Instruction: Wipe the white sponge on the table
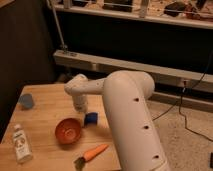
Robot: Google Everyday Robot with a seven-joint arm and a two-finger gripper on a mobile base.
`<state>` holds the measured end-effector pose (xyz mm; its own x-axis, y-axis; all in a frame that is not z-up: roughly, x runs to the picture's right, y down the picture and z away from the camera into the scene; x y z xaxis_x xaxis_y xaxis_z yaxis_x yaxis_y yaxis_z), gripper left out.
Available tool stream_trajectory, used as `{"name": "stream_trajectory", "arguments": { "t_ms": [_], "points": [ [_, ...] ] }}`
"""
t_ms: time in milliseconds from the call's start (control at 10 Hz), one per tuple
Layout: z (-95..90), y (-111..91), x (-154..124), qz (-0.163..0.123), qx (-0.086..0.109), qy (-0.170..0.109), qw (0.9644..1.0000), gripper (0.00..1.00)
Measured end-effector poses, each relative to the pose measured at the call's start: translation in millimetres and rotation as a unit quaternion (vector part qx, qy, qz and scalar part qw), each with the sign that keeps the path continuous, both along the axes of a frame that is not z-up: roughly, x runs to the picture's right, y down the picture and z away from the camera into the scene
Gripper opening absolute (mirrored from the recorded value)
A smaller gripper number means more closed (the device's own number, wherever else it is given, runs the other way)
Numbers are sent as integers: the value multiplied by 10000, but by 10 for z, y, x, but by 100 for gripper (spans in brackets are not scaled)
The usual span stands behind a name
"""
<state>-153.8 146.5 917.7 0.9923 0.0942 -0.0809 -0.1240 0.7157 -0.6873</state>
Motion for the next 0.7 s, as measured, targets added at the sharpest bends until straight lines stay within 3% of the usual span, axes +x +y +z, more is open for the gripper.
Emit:
{"name": "stream_trajectory", "arguments": {
  "t_ms": [300,700],
  "points": [
    [94,-350,-56,74,347,-27,9994,22],
    [264,-423,-95,140,401,-58,9991,22]
  ]
}}
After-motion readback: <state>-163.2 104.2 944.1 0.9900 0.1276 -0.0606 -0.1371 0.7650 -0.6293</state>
